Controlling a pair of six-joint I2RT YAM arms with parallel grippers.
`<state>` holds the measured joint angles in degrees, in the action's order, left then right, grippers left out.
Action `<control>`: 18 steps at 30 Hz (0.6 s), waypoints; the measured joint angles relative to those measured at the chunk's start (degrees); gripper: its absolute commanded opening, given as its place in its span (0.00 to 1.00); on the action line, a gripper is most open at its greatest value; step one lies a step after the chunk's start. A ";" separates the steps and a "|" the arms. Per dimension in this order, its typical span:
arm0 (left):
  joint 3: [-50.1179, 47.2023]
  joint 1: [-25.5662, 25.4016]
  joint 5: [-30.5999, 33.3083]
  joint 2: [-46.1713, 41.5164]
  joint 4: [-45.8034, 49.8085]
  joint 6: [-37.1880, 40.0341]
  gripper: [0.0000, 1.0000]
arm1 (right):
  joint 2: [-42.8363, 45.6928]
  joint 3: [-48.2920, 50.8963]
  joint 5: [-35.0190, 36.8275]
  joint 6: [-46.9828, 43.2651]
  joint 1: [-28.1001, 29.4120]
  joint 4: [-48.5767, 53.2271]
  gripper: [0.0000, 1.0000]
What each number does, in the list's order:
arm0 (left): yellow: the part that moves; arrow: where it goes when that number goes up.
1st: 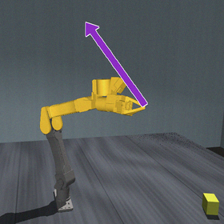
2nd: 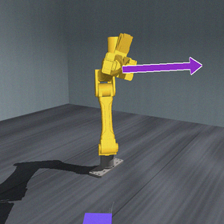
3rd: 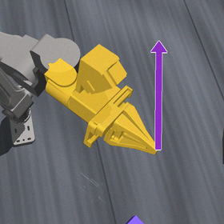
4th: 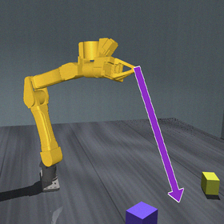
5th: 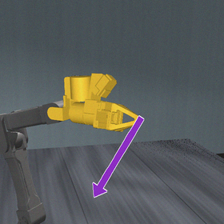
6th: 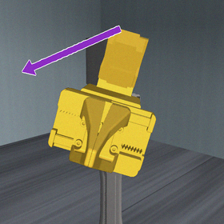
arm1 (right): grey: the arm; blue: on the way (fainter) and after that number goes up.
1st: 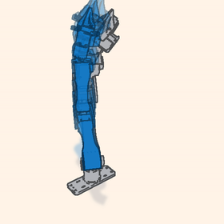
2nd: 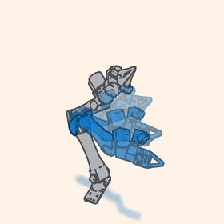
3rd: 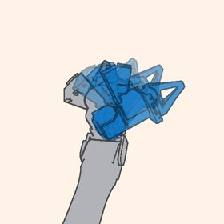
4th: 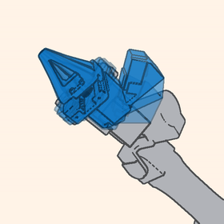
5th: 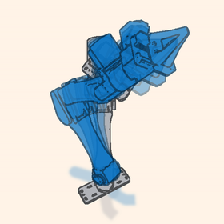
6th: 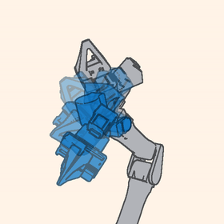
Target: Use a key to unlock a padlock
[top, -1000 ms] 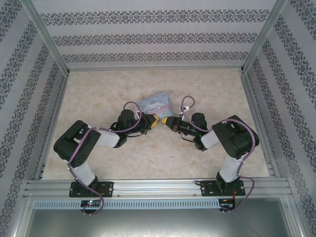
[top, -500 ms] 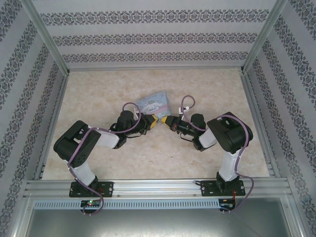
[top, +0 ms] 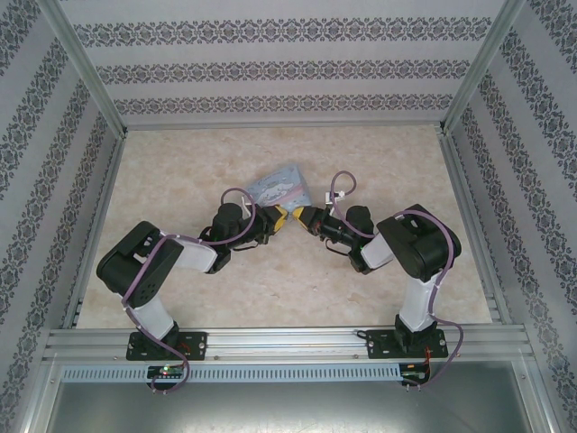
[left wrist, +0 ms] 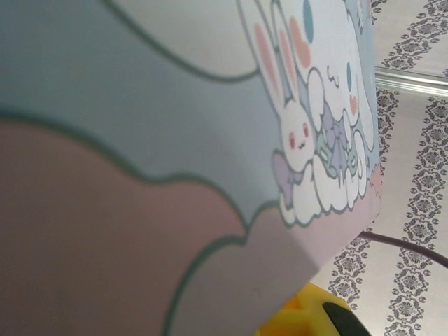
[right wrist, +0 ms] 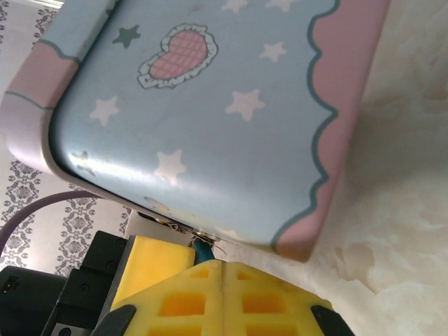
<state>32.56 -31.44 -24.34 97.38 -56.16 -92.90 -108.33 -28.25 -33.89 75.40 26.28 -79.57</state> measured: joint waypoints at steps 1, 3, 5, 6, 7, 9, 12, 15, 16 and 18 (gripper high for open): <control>0.00 -0.04 0.28 -0.20 0.02 -0.20 0.00 | 0.17 -0.13 0.39 0.17 0.13 0.00 0.00; 0.00 -0.04 0.87 -0.59 0.00 -0.42 0.00 | 0.63 -0.31 1.38 0.61 0.57 0.04 0.00; 0.00 -0.04 1.40 -0.96 0.00 -0.44 0.00 | 0.96 -0.52 2.71 0.83 1.27 0.11 0.00; 0.00 -0.04 1.79 -1.14 0.00 -0.44 0.00 | 1.14 -0.63 3.48 0.96 1.62 0.24 0.00; 0.00 -0.04 2.05 -1.20 0.00 -0.44 0.00 | 1.36 -0.72 4.24 1.01 2.01 0.46 0.00; 0.00 -0.04 2.16 -1.27 -0.04 -0.42 0.00 | 1.62 -0.98 5.33 1.01 2.91 0.83 0.00; -0.02 -0.09 2.64 -1.29 -0.04 -0.44 0.00 | 1.68 -1.66 7.02 1.03 4.00 1.73 0.00; -0.02 -0.09 3.72 -1.29 -0.33 -0.42 0.00 | 1.68 -2.36 8.48 1.05 4.63 2.40 0.00; -0.04 -0.07 4.00 -1.29 -0.37 -0.42 0.00 | 1.68 -2.62 8.96 1.03 4.85 2.75 0.00; -0.09 -0.04 4.79 -1.29 -0.44 -0.42 0.00 | 1.68 -3.21 9.73 1.01 5.14 3.67 0.00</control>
<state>32.47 -31.48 -19.55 96.09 -56.60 -93.32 -106.65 -31.46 -24.16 76.40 31.42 -75.90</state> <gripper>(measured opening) 0.106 0.053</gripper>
